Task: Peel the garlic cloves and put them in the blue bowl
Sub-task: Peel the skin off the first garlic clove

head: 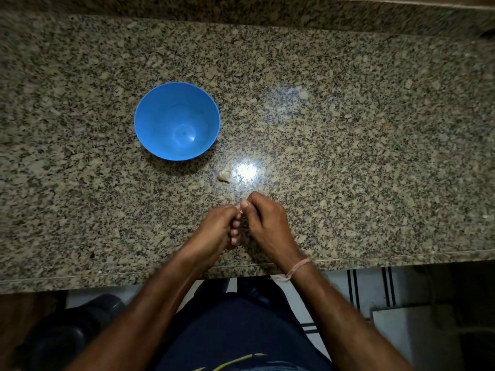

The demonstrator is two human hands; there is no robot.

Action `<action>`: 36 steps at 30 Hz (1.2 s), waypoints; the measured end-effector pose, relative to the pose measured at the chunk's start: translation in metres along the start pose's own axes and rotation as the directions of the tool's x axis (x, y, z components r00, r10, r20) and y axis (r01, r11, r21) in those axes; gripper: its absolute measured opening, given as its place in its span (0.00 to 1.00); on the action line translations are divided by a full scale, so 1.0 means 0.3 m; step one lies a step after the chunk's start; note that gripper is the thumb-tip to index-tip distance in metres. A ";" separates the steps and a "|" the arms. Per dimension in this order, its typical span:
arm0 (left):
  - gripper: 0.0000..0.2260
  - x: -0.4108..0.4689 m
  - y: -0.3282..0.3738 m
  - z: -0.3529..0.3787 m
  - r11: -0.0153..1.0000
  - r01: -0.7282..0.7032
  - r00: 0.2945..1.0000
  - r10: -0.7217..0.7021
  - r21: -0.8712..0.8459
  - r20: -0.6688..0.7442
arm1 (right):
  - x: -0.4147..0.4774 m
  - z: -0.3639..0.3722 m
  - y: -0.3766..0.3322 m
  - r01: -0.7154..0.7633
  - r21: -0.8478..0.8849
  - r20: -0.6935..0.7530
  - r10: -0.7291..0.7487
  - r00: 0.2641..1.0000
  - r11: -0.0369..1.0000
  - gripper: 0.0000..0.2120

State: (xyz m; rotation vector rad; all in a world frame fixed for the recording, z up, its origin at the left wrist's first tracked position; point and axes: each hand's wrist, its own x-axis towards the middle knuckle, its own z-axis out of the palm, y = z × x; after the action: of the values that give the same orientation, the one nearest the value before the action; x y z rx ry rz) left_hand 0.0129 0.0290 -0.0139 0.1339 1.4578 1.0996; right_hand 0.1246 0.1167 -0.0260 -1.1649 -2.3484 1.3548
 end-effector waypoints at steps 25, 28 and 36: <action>0.04 -0.001 -0.007 -0.010 0.931 -0.278 0.935 0.318 0.236 -0.155 | -0.010 -0.025 -0.027 -0.454 0.607 0.247 0.388 0.888 0.652 0.15; 0.04 -0.024 0.007 0.004 0.942 -0.292 0.930 0.320 0.166 -0.179 | -0.017 -0.037 -0.020 -0.392 0.656 0.202 0.350 0.915 0.645 0.09; 0.05 -0.041 0.035 -0.001 0.942 -0.300 0.923 0.327 0.153 -0.204 | -0.023 -0.043 -0.008 -0.223 0.711 0.070 0.249 0.966 0.667 0.08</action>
State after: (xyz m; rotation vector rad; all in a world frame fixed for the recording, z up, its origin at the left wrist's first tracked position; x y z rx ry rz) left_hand 0.0104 0.0265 0.0019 0.3470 1.7507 1.3199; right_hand 0.1344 0.1196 -0.0155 -1.2115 -1.3864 2.0467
